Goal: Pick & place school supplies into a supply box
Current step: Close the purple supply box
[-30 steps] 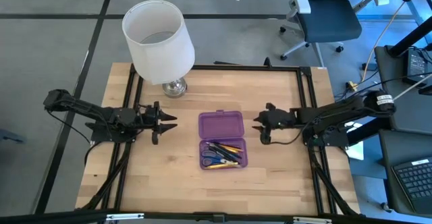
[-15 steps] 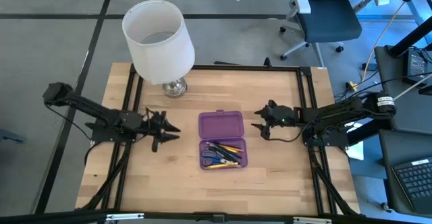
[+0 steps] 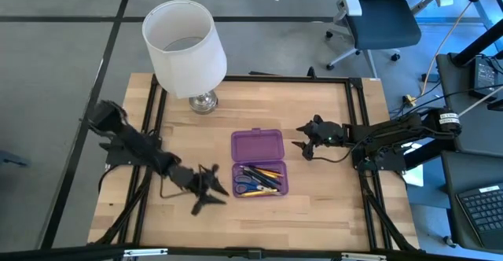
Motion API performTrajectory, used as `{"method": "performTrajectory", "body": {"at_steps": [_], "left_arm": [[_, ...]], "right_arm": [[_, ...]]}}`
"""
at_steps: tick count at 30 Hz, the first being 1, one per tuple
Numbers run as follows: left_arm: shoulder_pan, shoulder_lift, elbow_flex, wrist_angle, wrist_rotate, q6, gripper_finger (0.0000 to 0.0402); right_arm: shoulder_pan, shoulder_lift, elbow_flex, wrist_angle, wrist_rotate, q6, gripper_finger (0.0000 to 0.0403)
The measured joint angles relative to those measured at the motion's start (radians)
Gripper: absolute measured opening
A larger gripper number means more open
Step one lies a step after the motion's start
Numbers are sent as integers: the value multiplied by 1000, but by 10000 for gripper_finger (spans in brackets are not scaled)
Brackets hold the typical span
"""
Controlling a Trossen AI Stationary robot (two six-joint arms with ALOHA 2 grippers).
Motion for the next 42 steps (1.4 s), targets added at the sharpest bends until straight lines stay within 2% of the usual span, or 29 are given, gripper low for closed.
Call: {"method": "performTrajectory", "body": {"at_steps": [4,8,15,25,29,38,42], "left_arm": [[-62,191,83,133,-51,-18,141],[-73,347,163,158,-107,-77,141],[-72,508,240,159,-163,-109,141],[-73,524,243,144,-239,-105,141],[-73,524,243,118,-307,-113,141],[-74,525,241,92,-312,-85,141],[-74,524,242,63,-314,-95,141]], "right_arm": [[0,0,0,0,0,-1,297],[0,0,0,0,-1,1,297],[0,0,0,-19,-21,3,297],[0,5,0,-43,-60,39,297],[0,39,0,-43,-7,79,297],[-1,223,0,82,-1,76,297],[-22,320,2,165,4,20,297]]}}
